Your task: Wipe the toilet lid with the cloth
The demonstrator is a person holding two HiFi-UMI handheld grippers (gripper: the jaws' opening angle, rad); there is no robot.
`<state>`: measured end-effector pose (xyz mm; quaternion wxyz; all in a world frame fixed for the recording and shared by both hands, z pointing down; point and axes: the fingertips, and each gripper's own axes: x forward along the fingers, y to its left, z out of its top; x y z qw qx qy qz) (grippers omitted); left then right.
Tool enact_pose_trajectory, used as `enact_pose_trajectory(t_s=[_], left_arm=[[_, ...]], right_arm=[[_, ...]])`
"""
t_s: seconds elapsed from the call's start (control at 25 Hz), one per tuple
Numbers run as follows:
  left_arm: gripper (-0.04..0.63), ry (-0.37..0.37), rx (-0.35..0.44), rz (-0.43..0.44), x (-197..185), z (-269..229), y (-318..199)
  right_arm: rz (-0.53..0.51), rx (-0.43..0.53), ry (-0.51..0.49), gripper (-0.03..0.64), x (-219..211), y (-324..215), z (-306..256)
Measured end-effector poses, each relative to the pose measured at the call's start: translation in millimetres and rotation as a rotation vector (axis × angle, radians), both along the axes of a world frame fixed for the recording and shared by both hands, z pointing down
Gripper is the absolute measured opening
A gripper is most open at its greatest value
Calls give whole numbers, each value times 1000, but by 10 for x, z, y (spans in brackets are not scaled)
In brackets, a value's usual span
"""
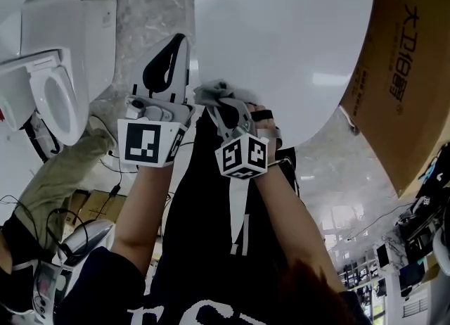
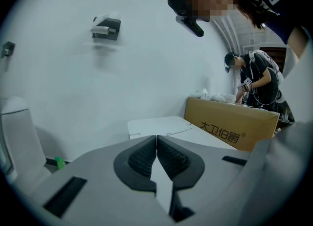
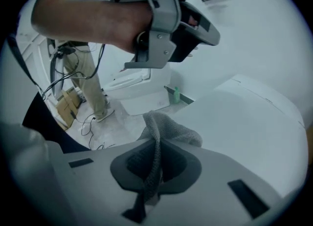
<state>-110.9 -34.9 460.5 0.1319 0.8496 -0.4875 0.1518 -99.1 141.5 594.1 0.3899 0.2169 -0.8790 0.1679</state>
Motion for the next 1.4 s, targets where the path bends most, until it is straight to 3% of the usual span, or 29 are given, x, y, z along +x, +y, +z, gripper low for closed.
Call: enact_pose_trajectory(t_s=[0.08,0.2,0.56,0.76,0.92,1.08,1.4], left_arm=[[21,0,-2,2,11,7,9],[21,2,-3,10,39,13,15],[21,6,-6,33,124,2,48],[21,6,-4,49,180,-2,76],[21,11,-5,59,240,-3,116],[21,15,4,62,257,-28,113],[21,36,18,56,326,-100,124]], right_arm=[[-31,0,-1,25,42,107,9],[15,9,7,25,303,147,11],[291,55,147,25,1646,86,23],[496,73,240,25,2446,50,16],[626,56,284,25,2854,219,37],[630,32,273,25,2713,353,41],[402,8,125,25,1512,480,31]])
